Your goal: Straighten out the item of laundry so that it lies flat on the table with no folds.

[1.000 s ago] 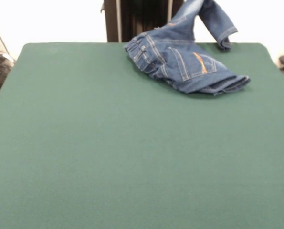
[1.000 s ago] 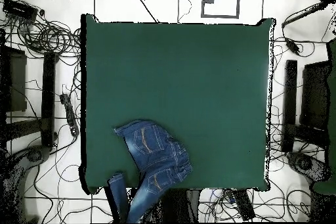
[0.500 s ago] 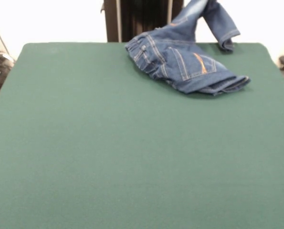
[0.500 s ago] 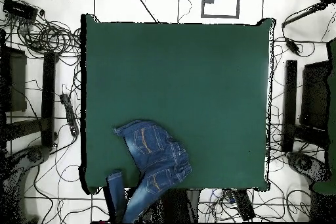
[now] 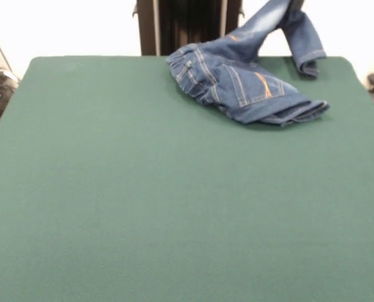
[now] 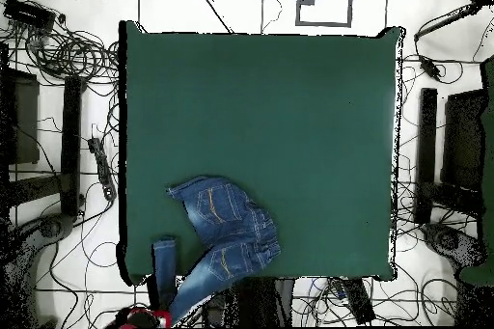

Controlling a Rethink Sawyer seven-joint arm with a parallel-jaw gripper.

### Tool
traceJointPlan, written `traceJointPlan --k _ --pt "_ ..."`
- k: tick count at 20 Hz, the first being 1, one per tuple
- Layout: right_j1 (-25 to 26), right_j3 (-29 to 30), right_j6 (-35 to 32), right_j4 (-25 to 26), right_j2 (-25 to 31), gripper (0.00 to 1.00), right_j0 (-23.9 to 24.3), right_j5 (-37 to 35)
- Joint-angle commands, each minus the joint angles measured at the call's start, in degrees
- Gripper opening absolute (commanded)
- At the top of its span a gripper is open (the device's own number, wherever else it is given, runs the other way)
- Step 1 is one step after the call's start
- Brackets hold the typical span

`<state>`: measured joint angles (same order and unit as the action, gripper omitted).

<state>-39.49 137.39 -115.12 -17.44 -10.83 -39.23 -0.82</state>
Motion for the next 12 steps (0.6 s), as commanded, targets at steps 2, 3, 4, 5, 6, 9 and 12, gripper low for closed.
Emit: traceJointPlan --k 2,3,4,5,6,9,12 --pt "1.73 -16.40 0.85 1.31 -1.65 0.00 -0.32 -9.83" --pt "1.65 -17.65 1.31 2.42 -1.60 0.00 0.18 -10.79" --pt "1.63 -18.97 1.74 3.64 -1.53 0.00 0.43 -11.27" --pt "1.61 -20.29 2.18 4.86 -1.45 0.00 0.68 -11.75" --pt "1.63 -21.57 2.34 6.16 -1.11 0.00 1.07 -12.33" --pt "1.58 -24.93 1.50 8.82 -0.72 0.00 1.27 -15.45" --pt "0.74 -26.24 -0.81 10.24 -0.60 0.00 0.71 -18.25"
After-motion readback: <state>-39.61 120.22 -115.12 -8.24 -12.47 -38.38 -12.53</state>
